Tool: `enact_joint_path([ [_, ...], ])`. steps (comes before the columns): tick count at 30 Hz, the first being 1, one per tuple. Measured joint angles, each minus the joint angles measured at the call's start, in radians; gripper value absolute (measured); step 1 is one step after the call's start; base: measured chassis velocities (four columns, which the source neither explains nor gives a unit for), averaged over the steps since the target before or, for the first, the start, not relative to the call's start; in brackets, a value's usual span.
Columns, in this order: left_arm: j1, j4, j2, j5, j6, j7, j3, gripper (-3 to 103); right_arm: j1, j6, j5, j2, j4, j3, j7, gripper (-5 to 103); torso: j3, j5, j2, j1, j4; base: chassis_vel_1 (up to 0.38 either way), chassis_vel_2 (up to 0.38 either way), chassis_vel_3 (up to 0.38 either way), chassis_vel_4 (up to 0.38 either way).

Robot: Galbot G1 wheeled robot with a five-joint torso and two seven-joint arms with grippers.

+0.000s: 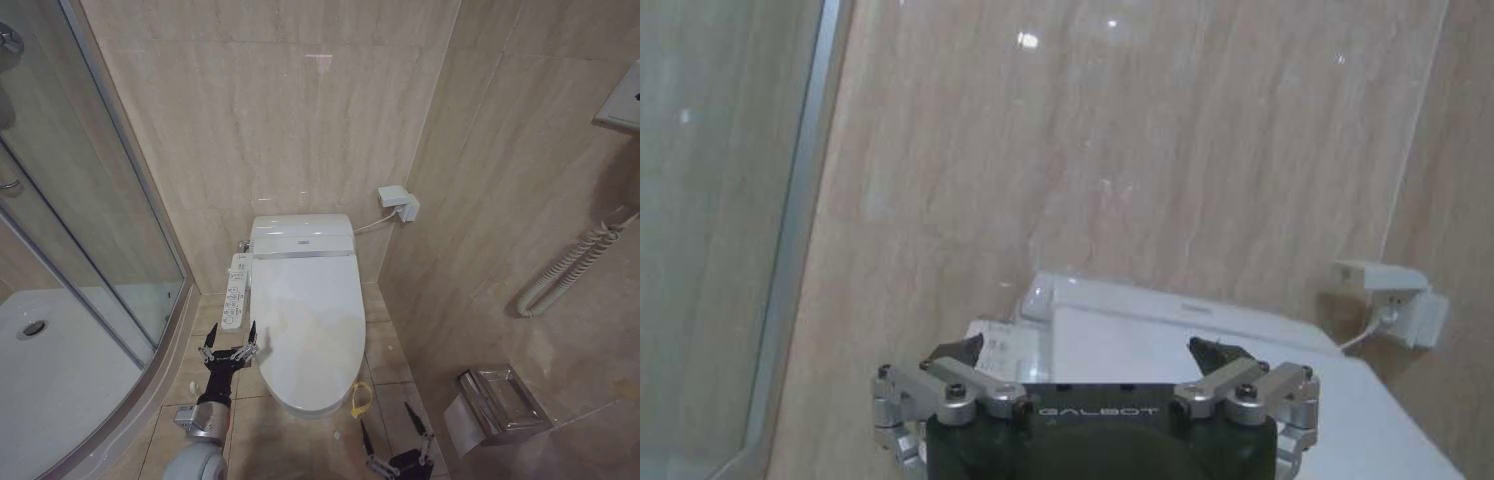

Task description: Open the toilet lid, clean the toilet bowl with a toilet brush, close the toilet lid, and flush.

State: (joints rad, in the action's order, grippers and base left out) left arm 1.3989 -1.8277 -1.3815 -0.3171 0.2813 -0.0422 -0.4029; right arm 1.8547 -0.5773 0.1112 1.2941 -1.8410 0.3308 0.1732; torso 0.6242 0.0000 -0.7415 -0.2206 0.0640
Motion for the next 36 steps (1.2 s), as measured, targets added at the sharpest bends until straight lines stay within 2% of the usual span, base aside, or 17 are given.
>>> enact_joint_path([
  [6, 0.026, -0.124, 0.007, 0.0, -0.038, 0.0, -0.006, 100, -0.058, 0.016, -0.032, -0.002, 0.089, -0.012, 0.0, 100, 0.0, 0.0001, 0.0, 0.0, 0.0002, 0.0, 0.0, 0.0, 0.0],
  [11, 0.057, -0.196, 0.013, 0.0, -0.046, 0.001, -0.016, 100, -0.089, 0.015, -0.062, 0.009, 0.126, -0.016, -0.011, 100, 0.0, 0.0001, 0.0, 0.0, 0.0002, 0.0, 0.0, 0.0, 0.0],
  [21, 0.11, -0.265, 0.014, 0.0, -0.046, 0.001, -0.028, 100, -0.154, 0.016, -0.083, 0.046, 0.19, -0.023, -0.027, 100, 0.0, -0.0001, 0.0, 0.0, 0.0002, 0.0, 0.0, 0.0, 0.0],
  [29, 0.173, -0.343, 0.016, 0.004, -0.047, 0.001, -0.046, 100, -0.245, -0.02, -0.166, 0.052, 0.288, -0.018, -0.085, 100, 0.0, -0.0001, 0.0, 0.0, 0.0001, 0.0, 0.0, 0.0, 0.0],
  [36, 0.213, -0.369, 0.016, 0.017, -0.047, 0.0, -0.056, 100, -0.294, -0.041, -0.206, 0.049, 0.348, -0.007, -0.099, 100, 0.0, 0.0, 0.0, 0.0, 0.0, 0.0, 0.0, 0.0, 0.0],
])
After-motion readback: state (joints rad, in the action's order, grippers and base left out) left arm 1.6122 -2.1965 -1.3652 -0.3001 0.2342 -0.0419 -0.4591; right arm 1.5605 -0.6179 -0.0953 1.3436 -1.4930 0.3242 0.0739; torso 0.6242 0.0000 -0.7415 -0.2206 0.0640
